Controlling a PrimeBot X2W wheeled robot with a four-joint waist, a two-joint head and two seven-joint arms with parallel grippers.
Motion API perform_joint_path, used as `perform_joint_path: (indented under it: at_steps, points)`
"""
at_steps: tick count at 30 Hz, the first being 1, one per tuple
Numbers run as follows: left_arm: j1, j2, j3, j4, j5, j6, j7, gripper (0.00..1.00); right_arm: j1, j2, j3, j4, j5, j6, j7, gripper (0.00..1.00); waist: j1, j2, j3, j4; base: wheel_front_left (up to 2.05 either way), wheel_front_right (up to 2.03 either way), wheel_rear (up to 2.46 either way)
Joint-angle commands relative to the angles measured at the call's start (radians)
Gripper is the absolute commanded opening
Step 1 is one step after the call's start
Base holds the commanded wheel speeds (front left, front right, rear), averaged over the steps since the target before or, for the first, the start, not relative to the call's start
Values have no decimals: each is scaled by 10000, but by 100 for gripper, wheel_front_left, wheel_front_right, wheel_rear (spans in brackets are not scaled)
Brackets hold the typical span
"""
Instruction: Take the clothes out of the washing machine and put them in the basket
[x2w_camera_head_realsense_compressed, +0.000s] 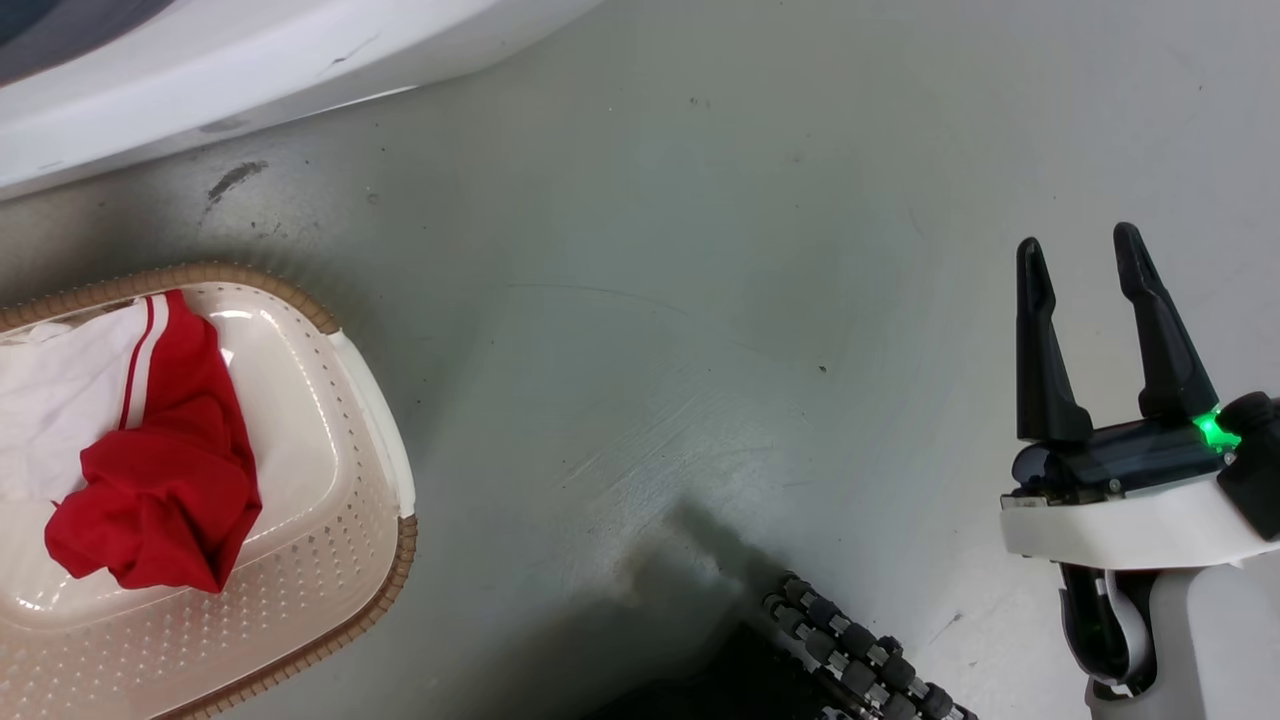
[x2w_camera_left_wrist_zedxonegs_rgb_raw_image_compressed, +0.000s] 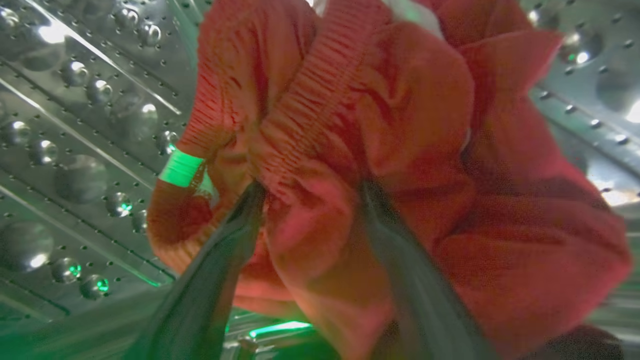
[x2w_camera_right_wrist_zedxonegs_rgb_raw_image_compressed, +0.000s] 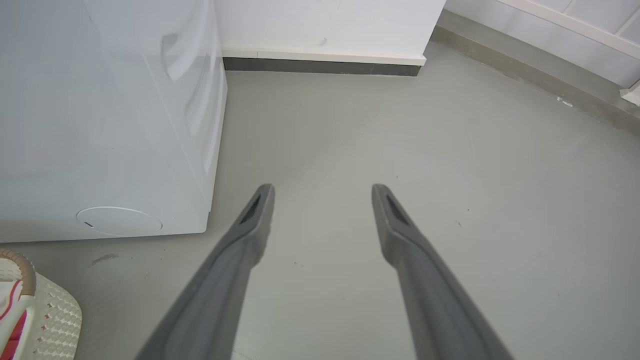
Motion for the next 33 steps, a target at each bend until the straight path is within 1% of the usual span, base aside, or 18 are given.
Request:
perform_joint_path:
  at_steps: [1, 6, 7, 8, 9, 12, 16, 22, 28, 30, 33]
  points:
    - [101, -85, -107, 208, 23, -98, 120, 100, 124, 12, -26, -83, 12, -7, -20, 100, -1, 0, 23, 13, 0, 0, 0]
    - [176, -275, -267, 629, -72, -246, 367, 100, 133, 12, -37, -174, 17, -8, -20, 100, -1, 0, 85, 52, 0, 0, 0]
    - [160, -302, -290, 685, -93, -263, 402, 98, 136, 12, -26, -189, 6, -7, -20, 100, -1, 0, 92, 58, 0, 0, 0]
    - [123, -316, -304, 716, -107, -287, 398, 47, 136, 12, -19, -201, 2, -7, -20, 100, -1, 0, 103, 64, 0, 0, 0]
    - [86, -336, -286, 743, -163, -317, 354, 0, 130, 12, -11, -217, 2, -8, -20, 100, -1, 0, 116, 69, 0, 0, 0]
    - [42, -446, -271, 848, -310, -401, 385, 0, 79, 14, 16, -254, 13, -7, -20, 100, -1, 0, 154, 90, 0, 0, 0]
    - [-88, -193, -347, 913, -196, -400, -8, 0, -21, 11, 60, -228, 1, -7, -20, 100, -1, 0, 167, 96, 0, 0, 0]
    - [-272, -54, -396, 943, -168, -417, -419, 0, -172, 11, 105, -169, -5, -7, -20, 100, -1, 0, 142, 97, 0, 0, 0]
    - [-354, 143, -420, 778, -162, -468, -1271, 0, -496, 12, 129, -66, -79, -7, -20, 100, -1, 0, -28, 81, 0, 0, 0]
    - [-244, 292, -437, 658, -203, -521, -1825, 0, -680, 12, 141, 32, -118, -7, -20, 100, -1, 0, -183, 68, 0, 0, 0]
    - [-50, 258, -434, 588, -300, -530, -2237, 0, -774, 9, 33, 73, -212, -8, -20, 100, -1, 0, -357, 180, 0, 0, 0]
